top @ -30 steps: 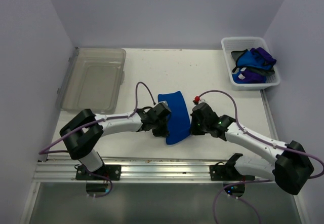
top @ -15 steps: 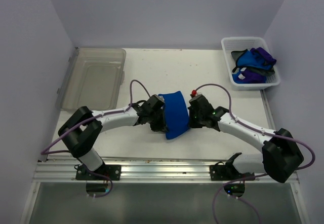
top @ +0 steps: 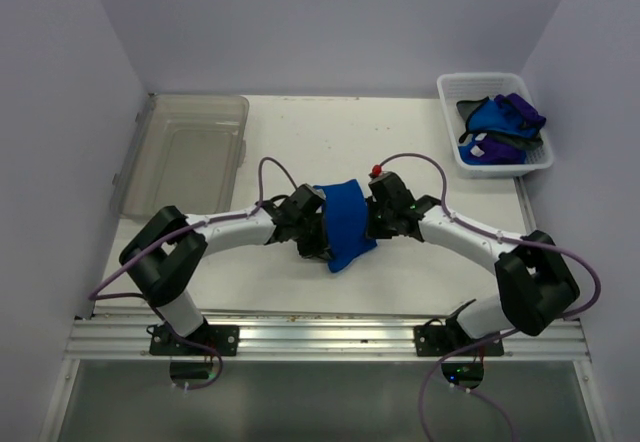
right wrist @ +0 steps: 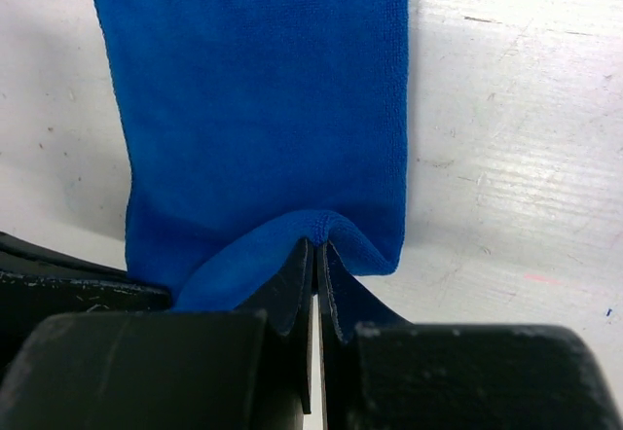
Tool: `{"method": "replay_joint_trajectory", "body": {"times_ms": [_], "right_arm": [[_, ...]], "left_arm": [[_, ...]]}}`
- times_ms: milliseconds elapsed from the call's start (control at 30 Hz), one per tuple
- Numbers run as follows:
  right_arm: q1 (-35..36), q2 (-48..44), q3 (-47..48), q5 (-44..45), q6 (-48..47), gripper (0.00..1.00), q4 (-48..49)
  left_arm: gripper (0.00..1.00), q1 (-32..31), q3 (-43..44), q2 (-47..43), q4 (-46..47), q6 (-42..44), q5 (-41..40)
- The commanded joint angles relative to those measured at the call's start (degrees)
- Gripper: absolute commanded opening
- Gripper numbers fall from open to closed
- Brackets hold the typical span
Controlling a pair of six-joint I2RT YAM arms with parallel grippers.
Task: Roll the towels
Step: Roll the towel
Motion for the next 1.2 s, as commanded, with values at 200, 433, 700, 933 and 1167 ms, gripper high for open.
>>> {"method": "replay_joint_trajectory", "body": {"times_ms": [200,433,700,933,1167], "right_arm": [[-0.64,2.79,2.77,-1.39,-0.50,0.00,2.95],[-1.78,4.20,2.07,-0.60,1.61,0.00,3.74],[-2.75,6.22,2.24,-1.21,5.04,0.00,4.27],[-3.36,7.19,2.86,-1.47,6.62,0.00,4.44],[-3.63,7.89,3.21,-1.47,7.59,0.00,4.88]], "left_arm": [[0.06,1.61,2.42,0.63,1.61,-0.14,3.45],[0.31,1.97,3.13,-3.06,-1.72,-0.05,-1.37],[0.42,1.88,2.34,-8.77,-6.74,2.32,-10.61],[0.53,-1.72,0.32,-10.00,-3.49,3.46,-8.77],[0.56,-5.15,-4.33,-14.13,-0.32,2.06,-11.93]]}}
